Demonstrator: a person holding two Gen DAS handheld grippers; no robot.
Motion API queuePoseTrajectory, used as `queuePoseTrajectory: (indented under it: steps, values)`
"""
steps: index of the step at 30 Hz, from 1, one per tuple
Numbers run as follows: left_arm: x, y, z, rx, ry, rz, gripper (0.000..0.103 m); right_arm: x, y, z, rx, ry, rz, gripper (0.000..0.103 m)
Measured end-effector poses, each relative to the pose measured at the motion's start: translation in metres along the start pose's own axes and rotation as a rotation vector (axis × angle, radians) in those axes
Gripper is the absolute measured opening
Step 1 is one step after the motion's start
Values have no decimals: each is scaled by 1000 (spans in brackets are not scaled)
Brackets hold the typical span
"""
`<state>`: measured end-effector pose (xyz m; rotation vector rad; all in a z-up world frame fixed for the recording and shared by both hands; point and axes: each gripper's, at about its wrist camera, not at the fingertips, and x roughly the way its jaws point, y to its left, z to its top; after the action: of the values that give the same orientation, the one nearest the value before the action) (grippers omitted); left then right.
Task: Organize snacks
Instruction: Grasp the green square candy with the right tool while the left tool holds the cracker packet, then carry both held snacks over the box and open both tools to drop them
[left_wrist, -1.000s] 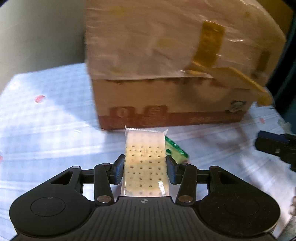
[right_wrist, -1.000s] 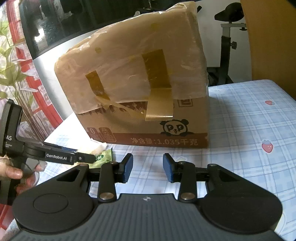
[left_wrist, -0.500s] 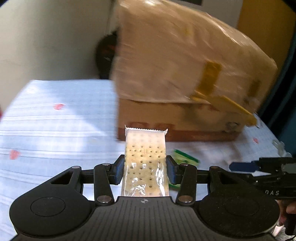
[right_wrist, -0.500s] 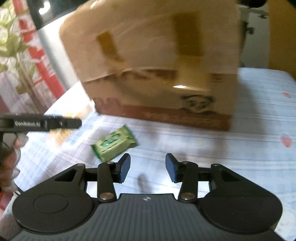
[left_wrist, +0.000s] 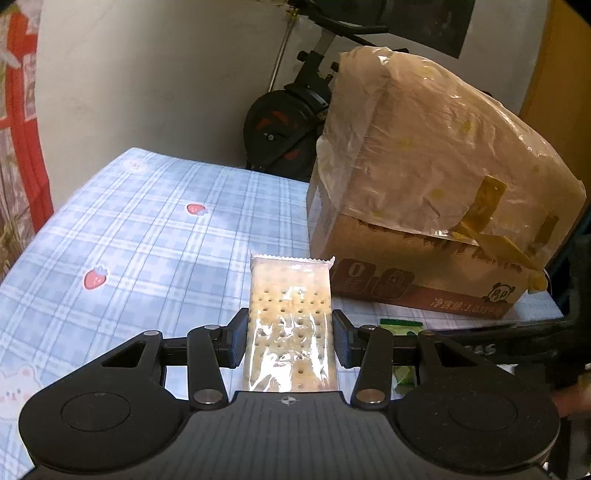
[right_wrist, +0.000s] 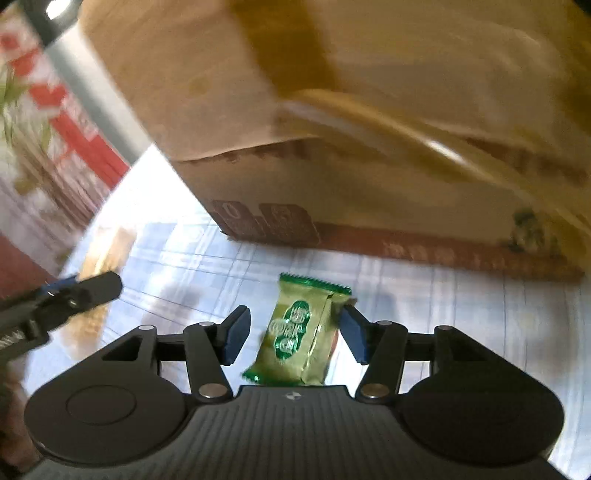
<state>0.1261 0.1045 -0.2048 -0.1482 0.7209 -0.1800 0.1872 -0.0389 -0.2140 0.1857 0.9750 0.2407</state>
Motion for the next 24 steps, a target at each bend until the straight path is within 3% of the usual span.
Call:
queuePoseTrajectory:
  steps: [6, 10, 12, 24]
  values:
    - [1, 2, -7, -16, 4, 6, 48, 4, 21, -20, -234, -56, -91, 57]
    - [3, -1, -13, -17, 12, 5, 48, 0, 13, -31, -240, -94, -75, 51]
    - [2, -5, -15, -13, 14, 5, 48, -4, 8, -36, -244, -111, -72, 43]
    - [-2, -25, -23, 22, 36, 10, 48, -43, -19, -76, -271, -171, -44, 40]
